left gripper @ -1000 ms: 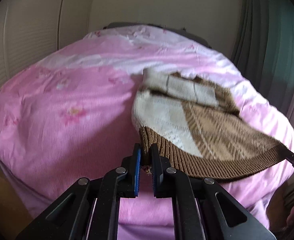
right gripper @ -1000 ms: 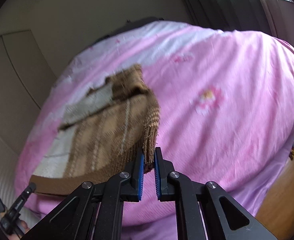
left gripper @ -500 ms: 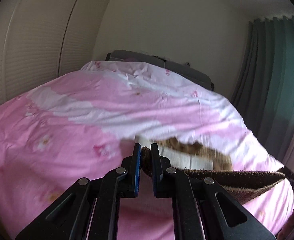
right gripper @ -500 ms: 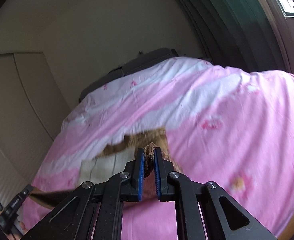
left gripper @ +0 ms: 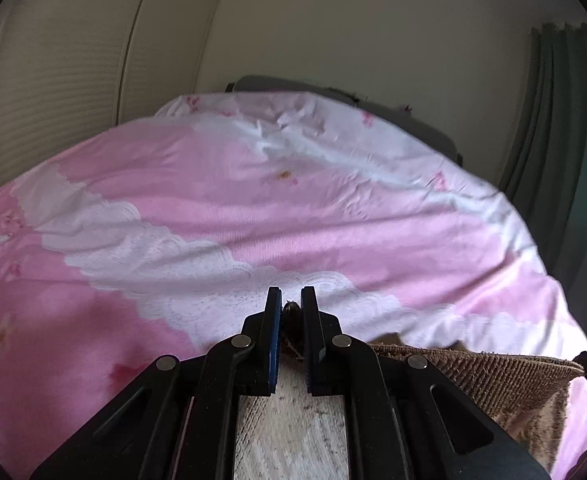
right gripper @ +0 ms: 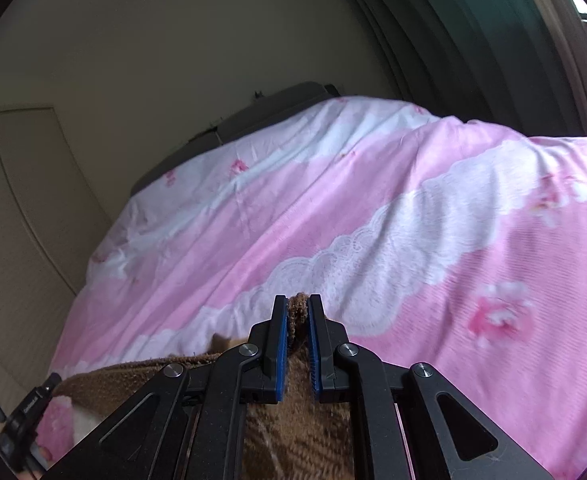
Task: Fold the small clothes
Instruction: 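Fold the hem toward the collar with both grippers and release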
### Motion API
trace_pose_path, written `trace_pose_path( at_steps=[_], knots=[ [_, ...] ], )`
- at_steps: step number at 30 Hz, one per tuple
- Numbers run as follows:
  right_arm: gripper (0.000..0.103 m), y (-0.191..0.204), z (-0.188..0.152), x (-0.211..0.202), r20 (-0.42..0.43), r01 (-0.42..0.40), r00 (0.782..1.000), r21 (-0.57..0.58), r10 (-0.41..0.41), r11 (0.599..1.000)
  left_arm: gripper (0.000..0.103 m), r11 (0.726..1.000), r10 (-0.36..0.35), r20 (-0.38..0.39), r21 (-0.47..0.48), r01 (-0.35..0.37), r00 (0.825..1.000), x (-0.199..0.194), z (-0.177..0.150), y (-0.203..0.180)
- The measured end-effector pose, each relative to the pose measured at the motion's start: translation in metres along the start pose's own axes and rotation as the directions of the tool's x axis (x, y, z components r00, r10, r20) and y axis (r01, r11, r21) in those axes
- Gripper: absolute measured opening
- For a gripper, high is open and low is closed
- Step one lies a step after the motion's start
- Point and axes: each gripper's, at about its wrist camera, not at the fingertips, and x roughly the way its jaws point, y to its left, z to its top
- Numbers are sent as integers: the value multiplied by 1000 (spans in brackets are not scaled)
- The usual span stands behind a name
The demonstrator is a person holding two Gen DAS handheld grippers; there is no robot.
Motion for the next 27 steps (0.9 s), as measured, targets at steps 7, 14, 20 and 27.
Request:
trace_pose_path(
  at_steps=[7,14,20,27],
  knots=[
    [10,-5,-6,61,-53,52,997,-34,-54,998,11,999,48,-62,21,-47,997,61,-7,1],
    [10,-11,-19,98,-121,128,983,-73,-136,989,12,993,109,-163,53,-101,981,100,-17,1],
    [54,-7,-14,94,-102,167,979,-94,-177,981,35,994,105,-167,50,-98,980,91,-12,1],
    [57,16,0,43,-25,142,989,-171,-148,975,39,992,94,-117,101,-82,989,40,-6,-1]
  ],
)
